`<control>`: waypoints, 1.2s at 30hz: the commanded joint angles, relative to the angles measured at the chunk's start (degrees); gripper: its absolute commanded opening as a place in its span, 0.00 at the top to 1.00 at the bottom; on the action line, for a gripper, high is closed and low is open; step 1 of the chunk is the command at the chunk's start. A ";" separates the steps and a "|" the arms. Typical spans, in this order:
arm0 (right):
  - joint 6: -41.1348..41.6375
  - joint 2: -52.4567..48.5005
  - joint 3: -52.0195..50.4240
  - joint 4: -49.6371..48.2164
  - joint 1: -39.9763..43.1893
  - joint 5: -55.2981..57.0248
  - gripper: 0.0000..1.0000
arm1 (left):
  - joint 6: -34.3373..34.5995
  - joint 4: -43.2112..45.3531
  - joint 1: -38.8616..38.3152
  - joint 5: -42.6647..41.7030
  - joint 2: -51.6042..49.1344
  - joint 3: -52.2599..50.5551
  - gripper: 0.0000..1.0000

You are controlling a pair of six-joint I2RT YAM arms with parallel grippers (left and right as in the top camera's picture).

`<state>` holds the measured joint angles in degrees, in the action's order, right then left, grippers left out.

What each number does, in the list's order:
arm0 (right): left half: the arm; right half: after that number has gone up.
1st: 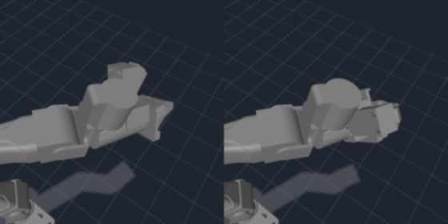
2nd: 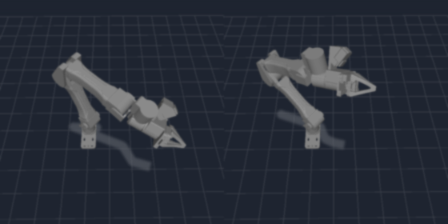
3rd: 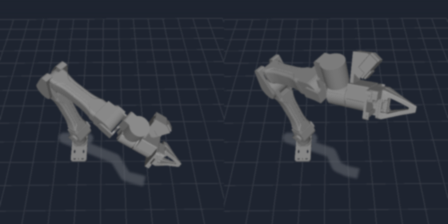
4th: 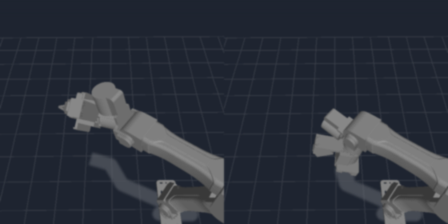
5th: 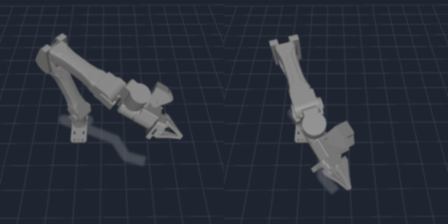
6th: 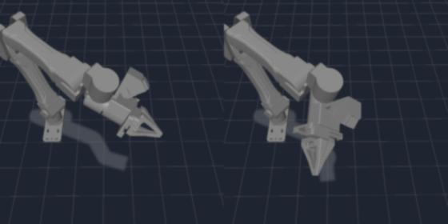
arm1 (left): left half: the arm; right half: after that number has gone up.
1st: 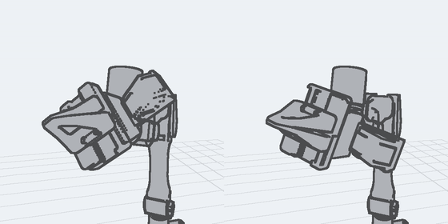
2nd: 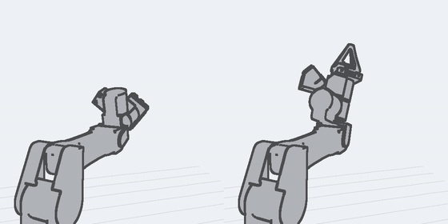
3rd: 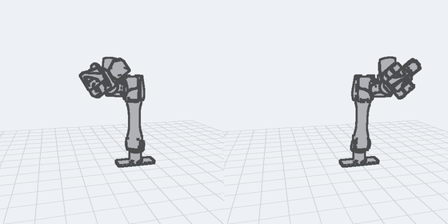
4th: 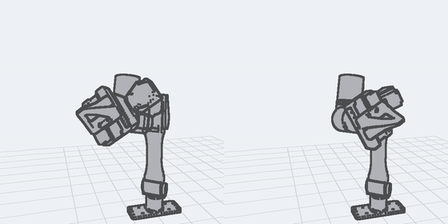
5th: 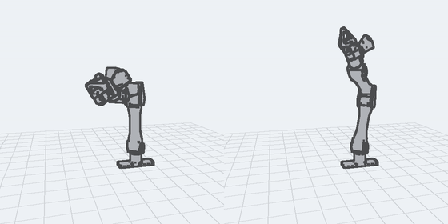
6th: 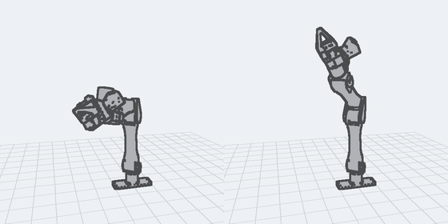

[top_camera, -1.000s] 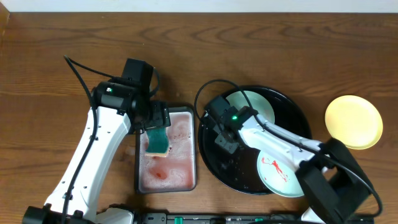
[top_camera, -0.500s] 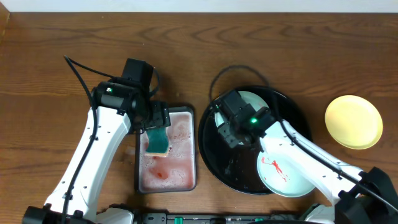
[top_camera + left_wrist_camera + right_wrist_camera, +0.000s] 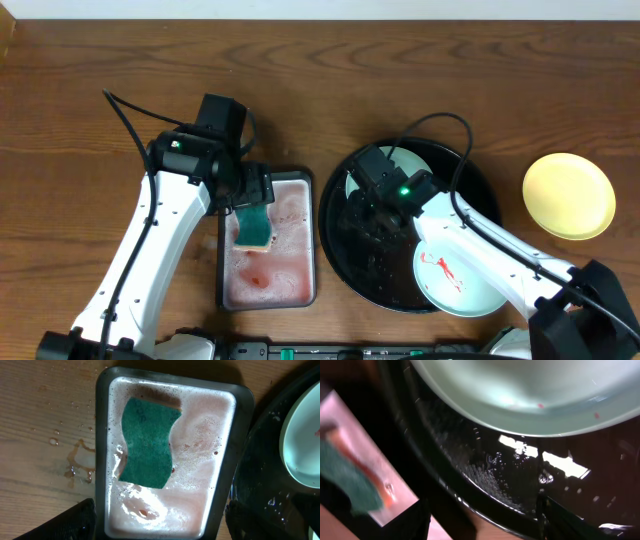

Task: Clean dirty plates on tray and stack at the side
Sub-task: 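Drag the pale green plate to the back of the black tray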

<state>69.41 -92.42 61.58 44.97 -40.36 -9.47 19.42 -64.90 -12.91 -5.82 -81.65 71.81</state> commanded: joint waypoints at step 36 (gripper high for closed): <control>23.21 -1.25 -12.92 -10.43 6.10 10.27 0.80 | -0.52 -0.20 0.09 0.48 0.04 0.09 0.17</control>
<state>96.31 -93.08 49.01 32.71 -34.30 -0.58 19.42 -64.90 -12.91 -5.82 -81.65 71.81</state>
